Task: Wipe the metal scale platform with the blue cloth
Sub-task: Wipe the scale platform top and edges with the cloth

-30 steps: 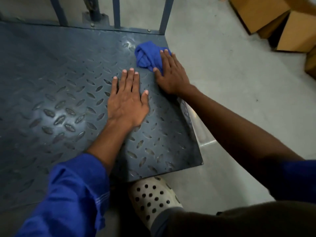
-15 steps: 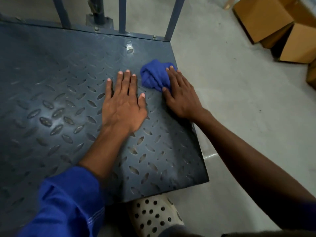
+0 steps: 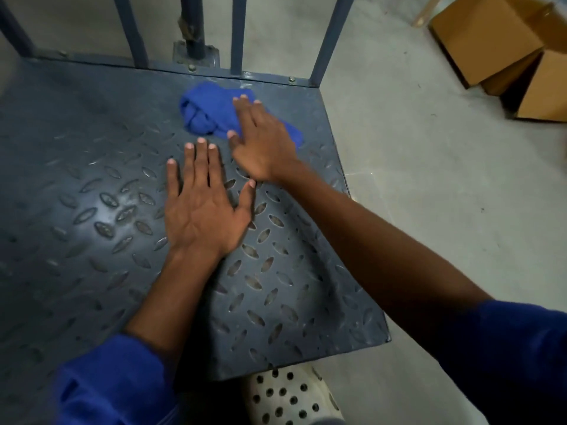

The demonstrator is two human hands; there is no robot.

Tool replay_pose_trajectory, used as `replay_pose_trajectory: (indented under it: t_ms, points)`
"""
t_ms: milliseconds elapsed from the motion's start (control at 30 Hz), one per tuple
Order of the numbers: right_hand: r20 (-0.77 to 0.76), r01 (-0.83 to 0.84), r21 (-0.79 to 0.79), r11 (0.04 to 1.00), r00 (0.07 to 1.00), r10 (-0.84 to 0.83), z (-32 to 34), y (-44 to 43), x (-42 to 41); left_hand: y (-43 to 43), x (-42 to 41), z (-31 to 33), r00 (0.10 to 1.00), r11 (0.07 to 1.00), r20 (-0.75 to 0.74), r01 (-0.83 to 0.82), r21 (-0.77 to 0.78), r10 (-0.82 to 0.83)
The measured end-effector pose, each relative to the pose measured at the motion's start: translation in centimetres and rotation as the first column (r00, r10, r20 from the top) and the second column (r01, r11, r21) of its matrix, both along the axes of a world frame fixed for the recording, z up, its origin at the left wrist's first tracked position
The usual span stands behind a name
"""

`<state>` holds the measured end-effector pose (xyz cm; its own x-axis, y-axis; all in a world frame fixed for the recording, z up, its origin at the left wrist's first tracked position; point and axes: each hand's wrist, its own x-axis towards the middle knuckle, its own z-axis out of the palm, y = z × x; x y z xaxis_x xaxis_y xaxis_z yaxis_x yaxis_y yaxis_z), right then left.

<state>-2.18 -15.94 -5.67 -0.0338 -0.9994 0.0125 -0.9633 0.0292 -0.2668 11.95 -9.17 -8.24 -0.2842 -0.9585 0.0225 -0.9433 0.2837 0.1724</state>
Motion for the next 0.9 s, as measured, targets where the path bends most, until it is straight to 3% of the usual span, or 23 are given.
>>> replay_pose_trajectory:
  t_ms: [100,233,367,433,600,733,900]
  points:
    - [0.026,-0.009,-0.013,1.0,1.0,0.01,-0.4,4.1,-2.5,0.6,0.3,0.2,1.0,1.0,-0.009,-0.007,0.006,0.007]
    - [0.013,0.194,0.0,0.981,0.981,-0.194,-0.6,6.7,-9.3,1.1,0.5,0.2,1.0,1.0,-0.023,-0.01,0.02,0.01]
    - [0.017,0.333,-0.016,0.943,0.943,-0.333,-0.3,3.0,-10.3,2.0,0.7,0.2,1.0,1.0,-0.028,-0.013,0.018,0.013]
    - [-0.049,0.285,-0.033,0.958,0.957,-0.287,-0.3,2.5,-7.9,2.3,0.7,0.3,0.999,1.0,-0.029,-0.014,0.014,0.015]
    - [-0.037,-0.057,-0.098,0.994,0.998,0.053,-1.1,9.4,-0.6,2.9,0.8,0.2,1.0,1.0,-0.019,-0.001,0.004,0.001]
    - [-0.043,0.033,-0.118,0.992,0.998,-0.038,-1.5,14.6,-3.9,4.1,1.4,-0.3,0.998,1.0,-0.057,-0.002,-0.013,0.001]
    - [-0.069,0.224,-0.067,0.972,0.971,-0.228,-1.0,10.9,-8.2,4.6,1.6,-0.2,0.998,1.0,-0.059,0.008,-0.012,-0.009]
